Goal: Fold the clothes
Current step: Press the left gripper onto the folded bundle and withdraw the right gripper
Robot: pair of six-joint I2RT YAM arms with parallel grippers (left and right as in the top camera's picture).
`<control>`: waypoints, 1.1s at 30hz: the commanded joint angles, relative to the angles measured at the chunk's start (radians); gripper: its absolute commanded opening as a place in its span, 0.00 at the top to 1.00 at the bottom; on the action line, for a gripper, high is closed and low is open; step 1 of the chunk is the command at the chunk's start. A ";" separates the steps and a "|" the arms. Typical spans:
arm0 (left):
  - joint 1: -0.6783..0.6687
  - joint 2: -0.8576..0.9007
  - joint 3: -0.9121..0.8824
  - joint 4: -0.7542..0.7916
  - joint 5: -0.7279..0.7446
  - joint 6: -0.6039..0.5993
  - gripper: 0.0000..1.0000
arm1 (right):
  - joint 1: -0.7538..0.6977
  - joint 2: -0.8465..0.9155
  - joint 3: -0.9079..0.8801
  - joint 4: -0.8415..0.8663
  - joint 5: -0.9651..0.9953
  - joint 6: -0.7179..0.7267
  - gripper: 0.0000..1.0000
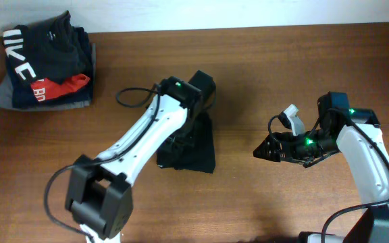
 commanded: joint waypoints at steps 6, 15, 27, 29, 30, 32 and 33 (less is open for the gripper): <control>-0.011 0.068 0.015 -0.018 -0.006 0.001 0.89 | -0.003 -0.014 -0.005 -0.003 0.001 -0.003 0.00; -0.038 0.068 0.015 0.016 0.107 0.002 0.63 | -0.003 -0.014 -0.005 0.001 0.001 -0.003 0.00; -0.105 0.065 0.080 0.046 0.156 0.002 0.51 | -0.003 -0.014 -0.005 0.008 0.002 -0.003 0.01; -0.105 0.062 0.131 0.014 0.156 0.001 0.51 | -0.003 -0.014 -0.005 0.008 0.002 -0.003 0.00; -0.105 0.060 0.162 -0.005 0.156 0.001 0.51 | -0.003 -0.014 -0.005 0.008 0.002 -0.003 0.01; -0.105 0.056 0.226 -0.042 0.155 0.002 0.51 | -0.003 -0.014 -0.005 0.008 0.002 -0.003 0.01; -0.105 0.052 0.262 -0.062 0.154 0.002 0.51 | -0.003 -0.014 -0.005 0.008 0.002 -0.003 0.01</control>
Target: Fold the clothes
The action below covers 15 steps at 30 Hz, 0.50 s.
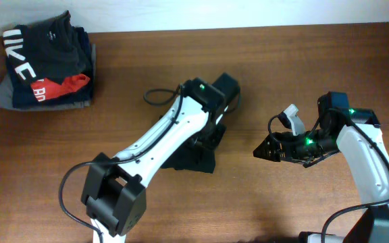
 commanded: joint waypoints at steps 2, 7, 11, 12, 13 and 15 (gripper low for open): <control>0.002 -0.018 0.152 -0.058 0.000 0.000 0.51 | -0.003 -0.014 -0.004 0.006 0.002 -0.003 0.01; 0.023 -0.042 0.277 -0.117 -0.019 -0.001 0.44 | -0.003 -0.014 -0.004 0.007 0.002 -0.003 0.00; 0.090 -0.050 0.297 -0.145 -0.023 -0.001 0.01 | -0.003 -0.014 -0.004 0.006 -0.006 -0.002 0.00; 0.117 -0.050 0.297 -0.155 -0.022 -0.002 0.01 | -0.001 -0.014 -0.004 0.006 -0.018 -0.003 0.03; 0.147 -0.050 0.297 -0.166 -0.022 -0.008 0.01 | 0.003 -0.014 -0.004 0.006 -0.037 -0.003 0.08; 0.211 -0.050 0.297 -0.181 -0.022 -0.032 0.01 | 0.016 -0.014 -0.004 0.012 -0.097 -0.003 0.29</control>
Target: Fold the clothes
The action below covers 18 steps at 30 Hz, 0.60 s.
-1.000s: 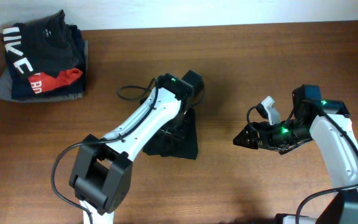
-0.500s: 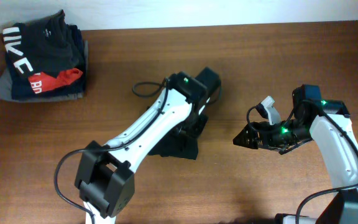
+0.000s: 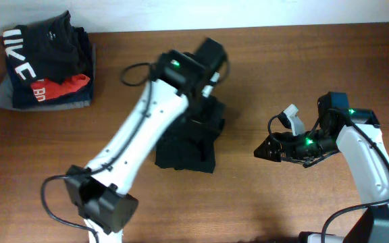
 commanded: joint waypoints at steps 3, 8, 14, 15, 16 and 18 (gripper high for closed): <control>0.188 -0.029 0.014 -0.022 -0.015 -0.036 0.01 | 0.047 -0.014 -0.002 0.044 -0.218 0.003 0.77; 0.336 -0.028 0.013 -0.062 -0.011 -0.069 0.01 | 0.177 -0.014 -0.002 0.212 -0.400 0.085 0.96; 0.433 -0.027 0.012 -0.082 -0.012 -0.069 0.01 | 0.413 0.005 -0.002 0.594 -0.271 0.481 0.96; 0.443 -0.027 0.012 -0.082 -0.016 -0.069 0.01 | 0.457 0.013 -0.002 0.645 -0.222 0.534 0.96; 0.452 -0.027 0.012 -0.083 -0.026 -0.069 0.01 | 0.483 0.021 -0.002 0.673 -0.190 0.560 0.96; 0.466 -0.026 0.011 -0.089 -0.061 -0.069 0.01 | 0.534 0.042 -0.002 0.720 -0.133 0.603 0.96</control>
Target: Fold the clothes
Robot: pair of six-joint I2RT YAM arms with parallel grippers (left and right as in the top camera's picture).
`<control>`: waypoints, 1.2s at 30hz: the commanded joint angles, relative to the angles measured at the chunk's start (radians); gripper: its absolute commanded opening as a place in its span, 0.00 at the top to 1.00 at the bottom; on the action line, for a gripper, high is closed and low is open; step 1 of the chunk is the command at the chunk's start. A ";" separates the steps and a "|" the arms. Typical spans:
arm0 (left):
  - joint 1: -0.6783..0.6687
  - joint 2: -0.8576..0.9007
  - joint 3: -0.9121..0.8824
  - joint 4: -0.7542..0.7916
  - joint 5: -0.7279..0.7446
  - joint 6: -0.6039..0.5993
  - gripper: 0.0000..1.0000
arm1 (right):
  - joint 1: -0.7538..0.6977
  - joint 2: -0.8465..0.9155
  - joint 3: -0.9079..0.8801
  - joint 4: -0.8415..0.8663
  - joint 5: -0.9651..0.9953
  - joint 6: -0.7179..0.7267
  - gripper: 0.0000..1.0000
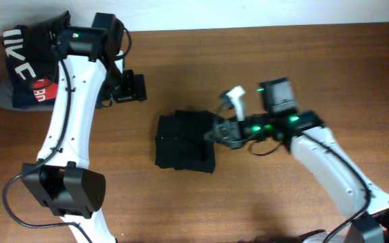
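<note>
A black garment (183, 142) lies folded into a small square at the middle of the table. My right gripper (215, 131) reaches in from the right, its tip at the garment's upper right edge; whether its fingers are closed on the cloth cannot be made out. My left gripper (130, 88) hangs over bare wood up and to the left of the garment, apart from it, apparently open and holding nothing.
A pile of folded clothes (39, 64), dark with white lettering and a red piece, sits at the far left corner, partly under my left arm (73, 108). The brown wooden table (302, 67) runs to a pale wall along the far edge.
My left gripper has left the black garment and now sits far to the upper left near the clothes pile. My right gripper has moved left from the bare table to the garment's right edge.
My left gripper was on the black garment at the table's middle, shifting over its top right part, while my right gripper waited unmoving at the right. Now the garment lies as a compact square, the left gripper is away and the right gripper is at it.
</note>
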 commanded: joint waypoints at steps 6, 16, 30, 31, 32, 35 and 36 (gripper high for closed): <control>0.041 -0.027 0.010 -0.030 -0.054 -0.013 0.01 | 0.108 0.163 0.000 0.113 0.157 0.219 0.96; 0.041 -0.027 0.010 -0.031 -0.066 -0.013 0.01 | 0.099 0.497 0.000 0.210 0.050 0.215 0.96; 0.041 -0.027 -0.031 -0.024 -0.066 -0.010 0.01 | -0.013 0.302 0.043 0.062 0.072 0.208 0.96; 0.041 -0.027 -0.042 -0.014 -0.066 -0.010 0.01 | -0.012 0.274 0.050 0.063 0.072 0.208 0.96; 0.041 -0.026 -0.058 -0.002 -0.065 -0.010 0.01 | -0.011 0.243 0.058 0.064 0.072 0.208 0.96; 0.041 -0.026 -0.106 0.032 -0.065 -0.010 0.01 | -0.010 0.182 0.086 0.066 0.069 0.208 0.96; 0.041 -0.026 -0.126 0.046 -0.064 -0.010 0.01 | -0.010 0.167 0.098 0.073 0.069 0.208 0.96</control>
